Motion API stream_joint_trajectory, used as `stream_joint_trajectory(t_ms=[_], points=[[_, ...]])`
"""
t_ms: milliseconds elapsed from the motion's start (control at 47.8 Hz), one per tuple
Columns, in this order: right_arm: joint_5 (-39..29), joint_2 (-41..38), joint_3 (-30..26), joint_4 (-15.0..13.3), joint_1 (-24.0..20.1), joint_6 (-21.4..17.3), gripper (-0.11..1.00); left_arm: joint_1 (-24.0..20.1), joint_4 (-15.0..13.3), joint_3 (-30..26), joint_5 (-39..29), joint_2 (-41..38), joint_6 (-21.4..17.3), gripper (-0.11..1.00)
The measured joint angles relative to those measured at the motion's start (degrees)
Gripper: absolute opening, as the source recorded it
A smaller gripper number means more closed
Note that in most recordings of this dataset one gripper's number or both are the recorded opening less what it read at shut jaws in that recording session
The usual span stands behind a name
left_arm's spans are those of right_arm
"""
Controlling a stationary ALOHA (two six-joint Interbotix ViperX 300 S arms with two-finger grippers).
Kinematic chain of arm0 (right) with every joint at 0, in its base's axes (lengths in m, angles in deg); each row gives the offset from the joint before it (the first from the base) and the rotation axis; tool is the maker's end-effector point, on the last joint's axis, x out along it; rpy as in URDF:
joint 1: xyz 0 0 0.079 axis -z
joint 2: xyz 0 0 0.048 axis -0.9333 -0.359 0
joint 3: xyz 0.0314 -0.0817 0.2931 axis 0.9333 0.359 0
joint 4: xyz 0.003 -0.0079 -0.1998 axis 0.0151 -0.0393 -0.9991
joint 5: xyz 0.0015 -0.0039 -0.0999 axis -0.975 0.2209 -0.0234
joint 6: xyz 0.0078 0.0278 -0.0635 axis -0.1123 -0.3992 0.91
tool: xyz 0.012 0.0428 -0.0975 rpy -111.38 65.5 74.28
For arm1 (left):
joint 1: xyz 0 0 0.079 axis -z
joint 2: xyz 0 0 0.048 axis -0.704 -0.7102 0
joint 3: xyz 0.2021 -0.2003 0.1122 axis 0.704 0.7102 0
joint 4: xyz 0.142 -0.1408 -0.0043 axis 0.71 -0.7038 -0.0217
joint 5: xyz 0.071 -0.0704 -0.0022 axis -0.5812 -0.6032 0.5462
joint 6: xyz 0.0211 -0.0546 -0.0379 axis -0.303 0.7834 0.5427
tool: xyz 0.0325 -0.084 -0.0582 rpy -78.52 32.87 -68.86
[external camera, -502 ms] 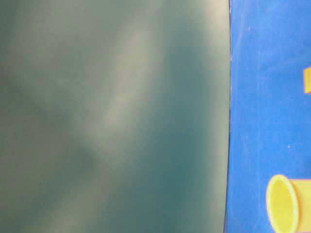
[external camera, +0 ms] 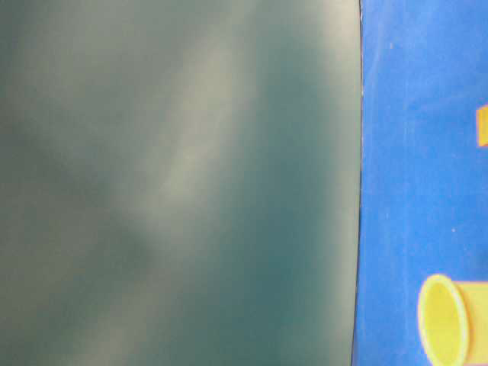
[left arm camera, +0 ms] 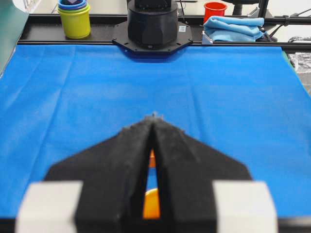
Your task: Move the block forward with right arm.
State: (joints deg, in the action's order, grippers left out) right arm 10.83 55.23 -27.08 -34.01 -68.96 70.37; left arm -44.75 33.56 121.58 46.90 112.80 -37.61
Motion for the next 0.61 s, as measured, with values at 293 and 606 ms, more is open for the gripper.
stream_joint_trajectory(t_ms=[293,606], points=[[-3.43,-7.29,-7.38,0.0,1.76,-3.25,0.0,0.0,0.0,0.0,0.0,0.09,0.35,0.01],[-12.39,-16.7,-12.3,0.0,2.37,-5.45,0.0,0.0,0.0,0.0,0.0,0.09,0.35,0.01]])
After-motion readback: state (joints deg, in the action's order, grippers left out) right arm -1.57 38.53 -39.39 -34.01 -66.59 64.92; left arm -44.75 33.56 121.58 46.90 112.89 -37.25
